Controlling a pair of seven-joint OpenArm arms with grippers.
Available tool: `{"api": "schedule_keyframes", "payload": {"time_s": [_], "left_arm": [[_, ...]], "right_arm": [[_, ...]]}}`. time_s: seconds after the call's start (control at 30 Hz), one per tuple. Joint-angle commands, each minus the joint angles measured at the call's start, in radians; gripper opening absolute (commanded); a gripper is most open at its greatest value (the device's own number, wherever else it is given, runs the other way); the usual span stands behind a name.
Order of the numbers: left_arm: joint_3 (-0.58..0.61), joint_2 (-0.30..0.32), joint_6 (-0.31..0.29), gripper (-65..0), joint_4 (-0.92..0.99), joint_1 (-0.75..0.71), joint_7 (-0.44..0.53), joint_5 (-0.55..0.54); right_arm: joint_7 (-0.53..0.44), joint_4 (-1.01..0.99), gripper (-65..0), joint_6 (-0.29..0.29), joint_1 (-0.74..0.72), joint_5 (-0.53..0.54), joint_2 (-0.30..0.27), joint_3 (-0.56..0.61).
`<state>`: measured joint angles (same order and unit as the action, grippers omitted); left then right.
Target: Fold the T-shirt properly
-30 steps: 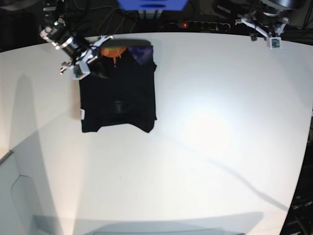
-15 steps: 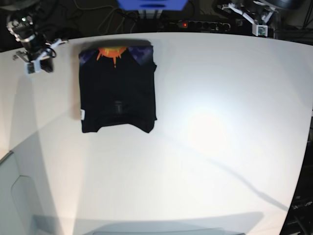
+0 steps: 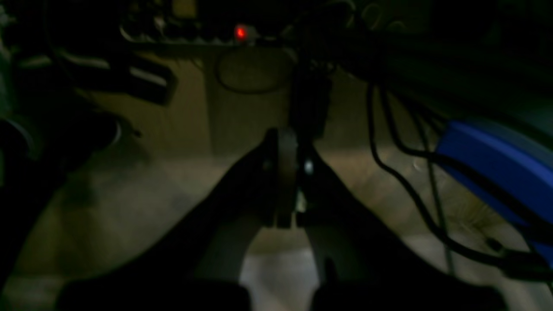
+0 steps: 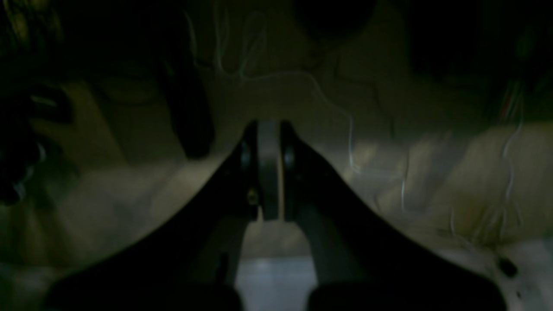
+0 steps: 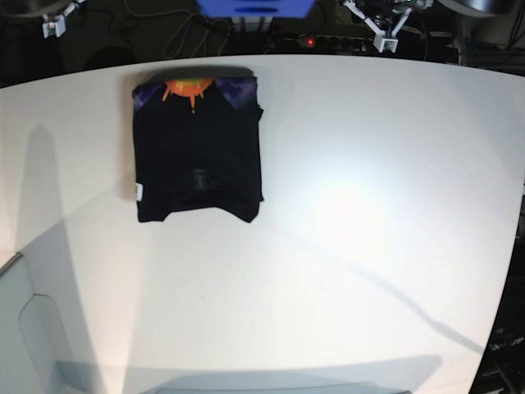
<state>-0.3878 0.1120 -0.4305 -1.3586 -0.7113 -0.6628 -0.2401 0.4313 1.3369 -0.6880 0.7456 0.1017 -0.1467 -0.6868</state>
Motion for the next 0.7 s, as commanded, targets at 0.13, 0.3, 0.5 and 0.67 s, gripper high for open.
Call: {"api": "schedule_keyframes", "payload": {"time_s": [0.13,0.3,0.5,0.67], "left_arm": [[0.060,0.048,0.005,-65.0,0.258,0.061,0.206,0.015],[0.152,0.071,0.077,-65.0,0.628,0.190,0.400,0.134],[0.214,0.061,0.230,-65.0,1.072,0.385,0.651,0.144],[0.254,-0.008,0.348,-65.0,1.181,0.451,0.665,0.146]], "right_arm": [[-0.171,-0.202,-65.0,-0.010,-0.041,-0.147,0.037,0.002],[-0.354,-0.455,-65.0,-0.010,-0.087,-0.245,0.060,0.118],[-0.636,-0.784,-65.0,0.166,-0.177,-0.245,0.060,0.330],[-0.832,-1.104,-65.0,0.652,-0.327,-0.245,0.080,0.487]]}}
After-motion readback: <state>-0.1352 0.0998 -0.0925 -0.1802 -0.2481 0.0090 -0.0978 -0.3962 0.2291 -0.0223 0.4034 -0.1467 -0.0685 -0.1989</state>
